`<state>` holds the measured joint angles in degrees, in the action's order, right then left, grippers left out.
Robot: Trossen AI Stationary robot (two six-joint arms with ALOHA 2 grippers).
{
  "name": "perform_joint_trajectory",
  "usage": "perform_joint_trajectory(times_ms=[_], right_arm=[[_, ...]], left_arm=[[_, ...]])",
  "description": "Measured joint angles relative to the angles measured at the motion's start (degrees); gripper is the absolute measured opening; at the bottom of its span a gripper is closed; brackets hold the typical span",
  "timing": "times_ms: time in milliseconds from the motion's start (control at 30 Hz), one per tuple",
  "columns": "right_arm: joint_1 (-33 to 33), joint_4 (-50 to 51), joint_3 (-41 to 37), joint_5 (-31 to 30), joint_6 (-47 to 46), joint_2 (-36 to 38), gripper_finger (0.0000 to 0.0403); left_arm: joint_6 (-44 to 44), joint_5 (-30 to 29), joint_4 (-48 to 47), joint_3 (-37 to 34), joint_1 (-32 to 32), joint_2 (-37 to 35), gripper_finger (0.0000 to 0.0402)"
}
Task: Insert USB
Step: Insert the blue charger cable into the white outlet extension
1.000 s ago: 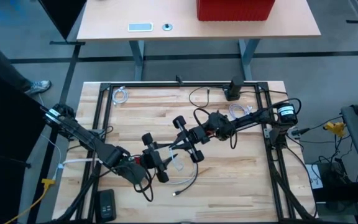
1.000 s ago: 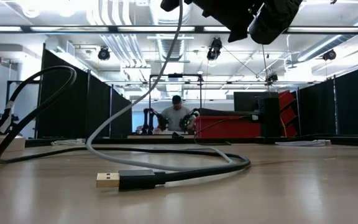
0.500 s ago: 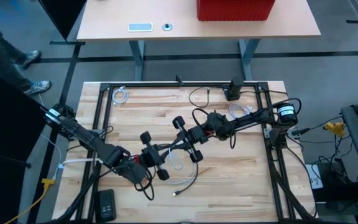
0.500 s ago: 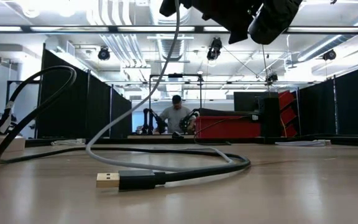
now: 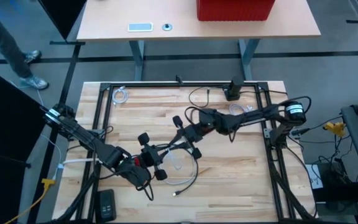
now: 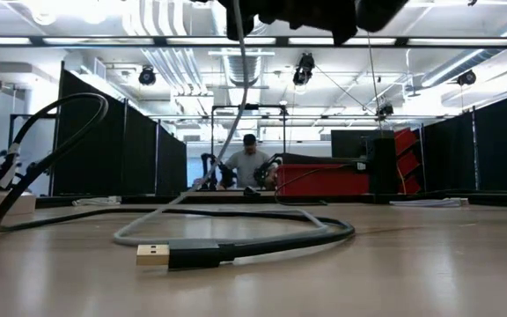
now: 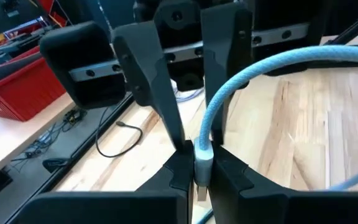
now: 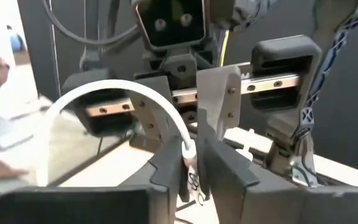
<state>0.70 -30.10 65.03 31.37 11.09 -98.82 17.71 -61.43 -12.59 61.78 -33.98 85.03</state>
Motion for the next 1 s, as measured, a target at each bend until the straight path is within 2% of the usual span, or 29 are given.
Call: perform_joint_trajectory(times_ms=[100,267,700,1000], right_arm=[[0.0,5.2,2.5,0.3,1.6,-0.3,0.0080],[-0.2,6.0,3.0,1.3,2.0,-0.3,0.0091],[-1.3,5.8,4.0,1.3,4.8,-0.3,0.0054],[-1.3,6.3,4.1,0.4,5.6,-0.3,0.0062]], left_arm=[[0.7,0.1,-0.8,0.0,0.0,0.0,0.0017],[3.0,0.1,-2.5,0.0,0.0,0.0,0.0017],[3.4,0.2,-3.3,0.0,0.0,0.0,0.0017],[3.6,-0.1,-3.5,-0.1,0.1,0.0,0.0017]])
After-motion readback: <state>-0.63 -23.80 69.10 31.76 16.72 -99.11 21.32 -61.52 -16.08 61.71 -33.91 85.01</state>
